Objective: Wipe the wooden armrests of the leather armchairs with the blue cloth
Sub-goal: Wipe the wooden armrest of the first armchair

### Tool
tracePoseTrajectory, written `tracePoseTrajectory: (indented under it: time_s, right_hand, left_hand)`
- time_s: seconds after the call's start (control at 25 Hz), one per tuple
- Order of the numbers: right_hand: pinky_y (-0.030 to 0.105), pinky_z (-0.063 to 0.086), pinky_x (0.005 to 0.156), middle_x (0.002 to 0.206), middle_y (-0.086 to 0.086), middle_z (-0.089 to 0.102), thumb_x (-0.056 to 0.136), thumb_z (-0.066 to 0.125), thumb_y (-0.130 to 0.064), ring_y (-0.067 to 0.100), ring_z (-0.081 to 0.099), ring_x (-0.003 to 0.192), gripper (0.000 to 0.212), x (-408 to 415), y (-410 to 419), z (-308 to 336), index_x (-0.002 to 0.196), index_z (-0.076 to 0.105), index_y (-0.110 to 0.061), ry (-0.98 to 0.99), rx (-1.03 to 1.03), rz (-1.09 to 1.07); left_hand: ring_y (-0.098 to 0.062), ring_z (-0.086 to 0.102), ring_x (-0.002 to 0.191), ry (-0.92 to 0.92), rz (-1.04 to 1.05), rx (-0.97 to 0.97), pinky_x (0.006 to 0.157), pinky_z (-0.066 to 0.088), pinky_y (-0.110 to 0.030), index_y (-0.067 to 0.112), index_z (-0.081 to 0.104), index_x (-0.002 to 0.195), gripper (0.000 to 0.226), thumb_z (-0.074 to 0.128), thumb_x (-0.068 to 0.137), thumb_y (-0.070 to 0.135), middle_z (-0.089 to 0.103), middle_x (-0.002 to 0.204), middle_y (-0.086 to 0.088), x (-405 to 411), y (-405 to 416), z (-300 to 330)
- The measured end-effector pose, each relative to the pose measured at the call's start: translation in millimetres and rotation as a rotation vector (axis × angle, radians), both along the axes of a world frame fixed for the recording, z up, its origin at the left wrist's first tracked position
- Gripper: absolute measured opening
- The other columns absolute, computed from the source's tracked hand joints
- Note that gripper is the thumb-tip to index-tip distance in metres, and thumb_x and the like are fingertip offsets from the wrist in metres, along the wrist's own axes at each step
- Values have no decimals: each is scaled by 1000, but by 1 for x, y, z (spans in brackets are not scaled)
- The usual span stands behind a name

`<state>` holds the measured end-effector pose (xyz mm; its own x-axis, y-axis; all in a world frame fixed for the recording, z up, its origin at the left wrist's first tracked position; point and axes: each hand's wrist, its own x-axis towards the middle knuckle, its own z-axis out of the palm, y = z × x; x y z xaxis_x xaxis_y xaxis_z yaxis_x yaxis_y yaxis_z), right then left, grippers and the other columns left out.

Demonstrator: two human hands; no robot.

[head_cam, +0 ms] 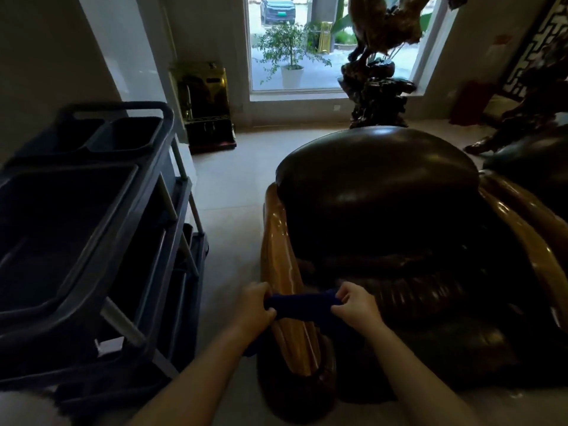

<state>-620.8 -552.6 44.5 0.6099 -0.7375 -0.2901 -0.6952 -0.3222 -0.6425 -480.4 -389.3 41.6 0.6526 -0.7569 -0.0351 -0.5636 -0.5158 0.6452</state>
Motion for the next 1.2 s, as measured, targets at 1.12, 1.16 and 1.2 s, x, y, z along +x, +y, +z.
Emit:
tracePoseTrajectory:
  time_s: [1.12,1.16,1.2]
  right_hand:
    - [43,34,105,140,5,39,91,50,-23,22,40,126,42,-9,25,-372,131,38,-23,-245,185,-305]
    - [44,24,112,150,4,28,93,46,-24,22,29,136,51,-6,30,-380,140,25,-25,-257,152,-261]
    - [43,15,115,154,3,18,94,40,-26,22,19,140,55,-3,33,-387,142,14,-30,-255,108,-217]
  left_hand:
    - [10,41,105,48,465,-130,95,41,-22,47,41,99,22,45,84,31,38,113,23,-89,-59,-359]
    - [9,35,114,12,451,-116,102,36,-25,46,38,112,29,40,86,33,32,123,23,-92,-61,-371]
    - [6,26,126,-31,424,-110,108,27,-26,43,31,126,41,36,87,34,24,135,21,-96,-64,-383]
